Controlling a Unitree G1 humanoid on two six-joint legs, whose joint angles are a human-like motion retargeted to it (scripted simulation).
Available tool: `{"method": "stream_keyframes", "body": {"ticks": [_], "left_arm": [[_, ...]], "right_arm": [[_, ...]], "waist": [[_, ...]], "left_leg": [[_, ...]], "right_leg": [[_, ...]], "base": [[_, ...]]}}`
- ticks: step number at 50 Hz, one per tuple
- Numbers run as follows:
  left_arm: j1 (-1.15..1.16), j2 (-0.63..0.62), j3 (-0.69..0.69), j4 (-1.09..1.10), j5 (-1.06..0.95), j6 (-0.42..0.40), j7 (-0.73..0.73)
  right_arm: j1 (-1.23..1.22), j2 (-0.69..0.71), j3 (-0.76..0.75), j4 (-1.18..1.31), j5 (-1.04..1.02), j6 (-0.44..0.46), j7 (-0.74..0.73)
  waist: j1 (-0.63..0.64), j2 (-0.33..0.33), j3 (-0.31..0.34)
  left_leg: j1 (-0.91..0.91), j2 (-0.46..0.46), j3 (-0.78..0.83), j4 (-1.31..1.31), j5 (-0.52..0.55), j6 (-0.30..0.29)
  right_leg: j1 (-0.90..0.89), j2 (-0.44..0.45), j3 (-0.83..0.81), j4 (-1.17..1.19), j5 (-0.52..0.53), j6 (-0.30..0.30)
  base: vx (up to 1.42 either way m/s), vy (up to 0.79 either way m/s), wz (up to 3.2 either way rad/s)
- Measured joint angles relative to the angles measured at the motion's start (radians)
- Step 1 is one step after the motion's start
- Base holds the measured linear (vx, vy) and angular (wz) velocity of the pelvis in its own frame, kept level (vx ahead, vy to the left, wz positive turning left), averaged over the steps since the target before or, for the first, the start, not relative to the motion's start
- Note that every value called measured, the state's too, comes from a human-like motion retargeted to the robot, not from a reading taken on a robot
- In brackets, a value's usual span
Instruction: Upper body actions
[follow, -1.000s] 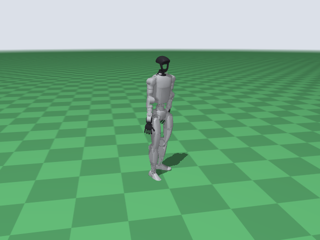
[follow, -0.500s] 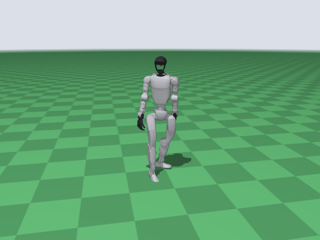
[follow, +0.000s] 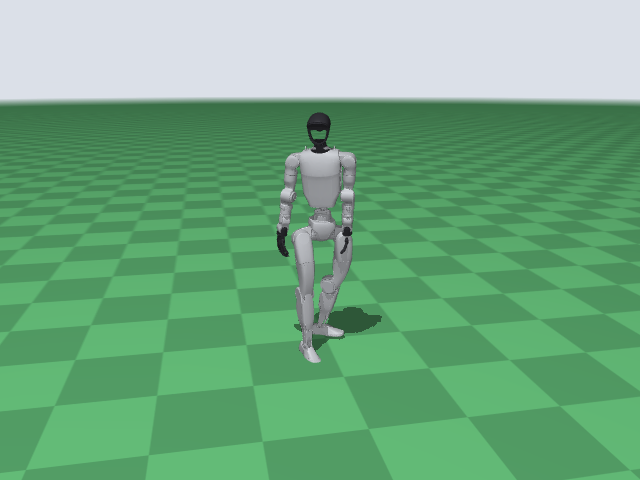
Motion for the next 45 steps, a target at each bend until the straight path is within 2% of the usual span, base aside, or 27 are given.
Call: {"method": "stream_keyframes", "body": {"ticks": [5, 11, 18, 23, 28, 37, 45], "left_arm": [[-0.002, 0.015, -0.014, 0.008, -0.002, 0.01, -0.002], [-0.008, 0.047, -0.016, 0.001, -0.014, 0.013, 0.002], [-0.011, 0.094, 0.016, 0.033, -0.058, 0.023, 0.024], [-0.016, 0.127, 0.054, 0.112, -0.103, 0.04, 0.035], [-0.009, 0.151, 0.085, 0.175, -0.128, 0.056, 0.038], [0.018, 0.133, 0.133, 0.158, -0.117, 0.054, 0.031], [0.002, 0.097, 0.132, 0.133, -0.12, 0.055, 0.009]], "right_arm": [[0.036, -0.018, -0.017, 0.029, 0.009, 0.005, -0.003], [0.069, -0.044, -0.051, 0.032, -0.034, 0.007, -0.006], [0.085, -0.074, -0.089, 0.016, -0.026, -0.006, -0.028], [0.068, -0.084, -0.103, -0.027, -0.008, -0.015, -0.033], [0.032, -0.059, -0.093, -0.114, 0.025, -0.049, 0.004], [-0.012, 0.024, -0.004, -0.261, 0.074, -0.108, 0.11], [-0.002, 0.037, 0.101, -0.261, -0.105, -0.14, 0.088]], "waist": [[0.092, -0.023, -0.007], [0.186, -0.058, -0.005], [0.399, -0.112, -0.004], [0.499, -0.14, 0.001], [0.546, -0.151, 0.008], [0.599, -0.158, 0.013], [0.591, -0.149, -0.01]], "left_leg": [[-0.023, -0.007, -0.097, -0.009, 0.02, 0.024], [-0.088, -0.03, -0.355, -0.01, 0.059, 0.063], [-0.129, -0.079, -0.531, -0.022, 0.101, 0.093], [-0.153, -0.106, -0.633, -0.013, 0.121, 0.102], [-0.17, -0.119, -0.703, -0.002, 0.135, 0.107], [-0.182, -0.124, -0.745, 0.0, 0.149, 0.106], [-0.211, -0.126, -0.771, 0.004, 0.154, 0.107]], "right_leg": [[0.038, -0.041, -0.089, 0.006, -0.046, -0.034], [0.11, -0.102, -0.25, -0.004, -0.106, -0.064], [0.184, -0.148, -0.374, -0.019, -0.157, -0.074], [0.233, -0.175, -0.477, -0.033, -0.178, -0.074], [0.271, -0.186, -0.553, -0.041, -0.195, -0.073], [0.297, -0.19, -0.608, -0.048, -0.207, -0.071], [0.289, -0.191, -0.625, -0.054, -0.209, -0.069]], "base": [[0.07, 0.2, 1.56], [0.01, 0.17, 2.1], [-0.05, 0.11, 1.27], [-0.04, 0.14, 1.04], [-0.04, 0.09, 0.73], [-0.03, 0.03, 0.26], [0.0, 0.01, 0.01]]}}
